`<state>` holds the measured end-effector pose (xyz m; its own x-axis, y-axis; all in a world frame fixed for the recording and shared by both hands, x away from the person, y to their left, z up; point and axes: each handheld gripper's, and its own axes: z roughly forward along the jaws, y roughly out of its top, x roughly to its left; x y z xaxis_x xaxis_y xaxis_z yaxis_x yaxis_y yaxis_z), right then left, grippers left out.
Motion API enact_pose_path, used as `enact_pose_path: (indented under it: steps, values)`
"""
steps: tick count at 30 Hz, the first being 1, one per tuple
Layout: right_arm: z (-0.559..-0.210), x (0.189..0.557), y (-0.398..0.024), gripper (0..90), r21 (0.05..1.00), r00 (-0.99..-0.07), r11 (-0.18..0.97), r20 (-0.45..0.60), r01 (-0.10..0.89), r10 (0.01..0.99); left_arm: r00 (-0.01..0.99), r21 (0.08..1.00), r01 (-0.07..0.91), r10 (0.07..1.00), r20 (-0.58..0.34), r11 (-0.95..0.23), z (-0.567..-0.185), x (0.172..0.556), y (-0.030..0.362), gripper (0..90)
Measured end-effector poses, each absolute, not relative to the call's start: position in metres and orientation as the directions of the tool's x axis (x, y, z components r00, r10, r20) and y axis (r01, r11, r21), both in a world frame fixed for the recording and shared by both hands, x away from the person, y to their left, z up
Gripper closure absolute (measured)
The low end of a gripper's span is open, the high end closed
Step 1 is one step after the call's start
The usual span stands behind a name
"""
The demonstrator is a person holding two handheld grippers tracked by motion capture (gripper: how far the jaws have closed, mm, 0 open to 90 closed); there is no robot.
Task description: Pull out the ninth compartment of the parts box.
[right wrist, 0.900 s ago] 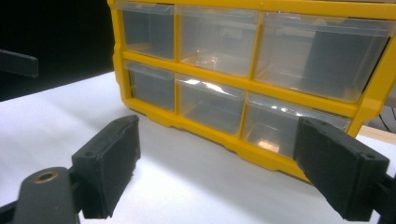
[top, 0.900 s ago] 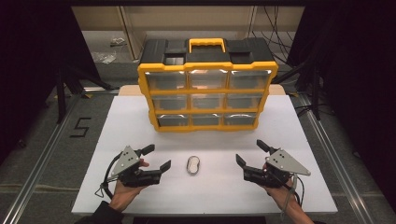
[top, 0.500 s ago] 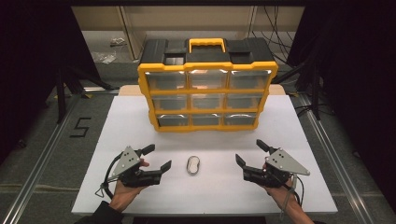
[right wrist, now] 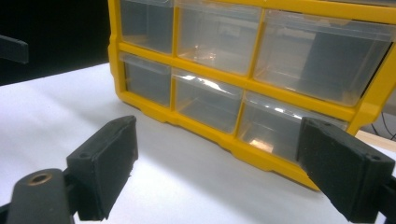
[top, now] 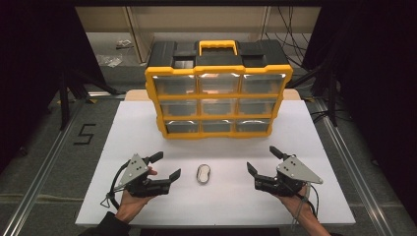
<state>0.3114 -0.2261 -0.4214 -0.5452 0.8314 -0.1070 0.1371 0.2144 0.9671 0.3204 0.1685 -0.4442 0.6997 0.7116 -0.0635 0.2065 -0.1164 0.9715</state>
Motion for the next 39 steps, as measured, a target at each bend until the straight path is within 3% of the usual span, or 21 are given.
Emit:
enact_pose_path:
  steps: [23, 39]
  values:
    - [-0.421, 0.329, -0.224, 15.6, 0.938, -0.522, 0.335, -0.242, 0.091, 0.818, 0.705, 0.971, 0.204, 0.707, -0.056, -0.126, -0.444, 0.32, 0.166, 16.0]
    - [-0.424, 0.352, -0.218, 18.3, 0.812, -0.429, 0.583, -0.528, -0.005, 0.733, 0.701, 0.971, 0.202, 0.711, -0.054, -0.125, -0.444, 0.319, 0.167, 16.0]
